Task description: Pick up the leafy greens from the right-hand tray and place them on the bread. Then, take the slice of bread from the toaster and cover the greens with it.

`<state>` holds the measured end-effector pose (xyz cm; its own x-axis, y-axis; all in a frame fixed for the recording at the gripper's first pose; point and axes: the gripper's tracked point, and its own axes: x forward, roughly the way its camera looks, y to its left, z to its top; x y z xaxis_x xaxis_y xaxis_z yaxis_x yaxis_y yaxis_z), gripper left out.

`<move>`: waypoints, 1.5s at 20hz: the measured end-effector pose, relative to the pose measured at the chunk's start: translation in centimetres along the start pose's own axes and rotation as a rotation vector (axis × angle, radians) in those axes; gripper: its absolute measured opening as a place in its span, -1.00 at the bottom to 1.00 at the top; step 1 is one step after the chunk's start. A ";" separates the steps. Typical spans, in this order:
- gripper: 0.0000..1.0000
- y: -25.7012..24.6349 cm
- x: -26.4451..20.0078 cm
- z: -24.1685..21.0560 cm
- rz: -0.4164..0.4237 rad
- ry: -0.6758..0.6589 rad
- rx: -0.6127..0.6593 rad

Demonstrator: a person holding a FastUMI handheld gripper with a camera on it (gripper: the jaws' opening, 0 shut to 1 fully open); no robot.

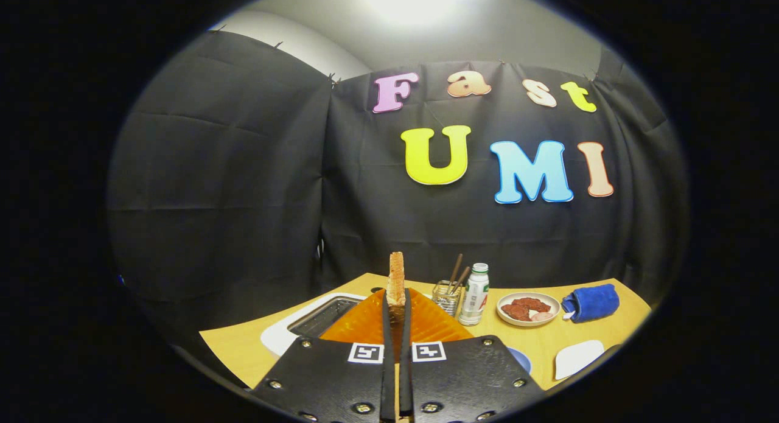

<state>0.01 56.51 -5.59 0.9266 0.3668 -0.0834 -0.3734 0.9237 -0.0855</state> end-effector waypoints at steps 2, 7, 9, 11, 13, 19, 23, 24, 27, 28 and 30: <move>-0.94 -1.0 -0.2 -0.8 -0.007 0.013 0.004; -0.95 -4.0 -0.4 -3.2 -0.060 0.040 0.019; -0.94 -5.4 -0.1 -4.5 -0.089 0.059 0.030; -0.94 -6.3 -0.1 -5.5 -0.111 0.070 0.058; -0.94 -7.5 -0.2 -6.1 -0.133 0.076 0.081; -0.94 -8.9 0.1 -8.1 -0.138 0.075 0.152; -0.95 -8.7 0.8 -11.3 -0.127 0.132 0.201; -0.94 -8.5 0.9 -11.7 -0.120 0.141 0.215; -0.94 -8.8 1.2 -12.5 -0.124 0.143 0.260; -0.94 -8.9 1.3 -12.7 -0.127 0.136 0.272; -0.94 -9.5 1.6 -13.5 -0.137 0.144 0.281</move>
<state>4.41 46.77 -18.35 0.9437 0.2367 -0.2311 -0.2004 0.9649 0.1699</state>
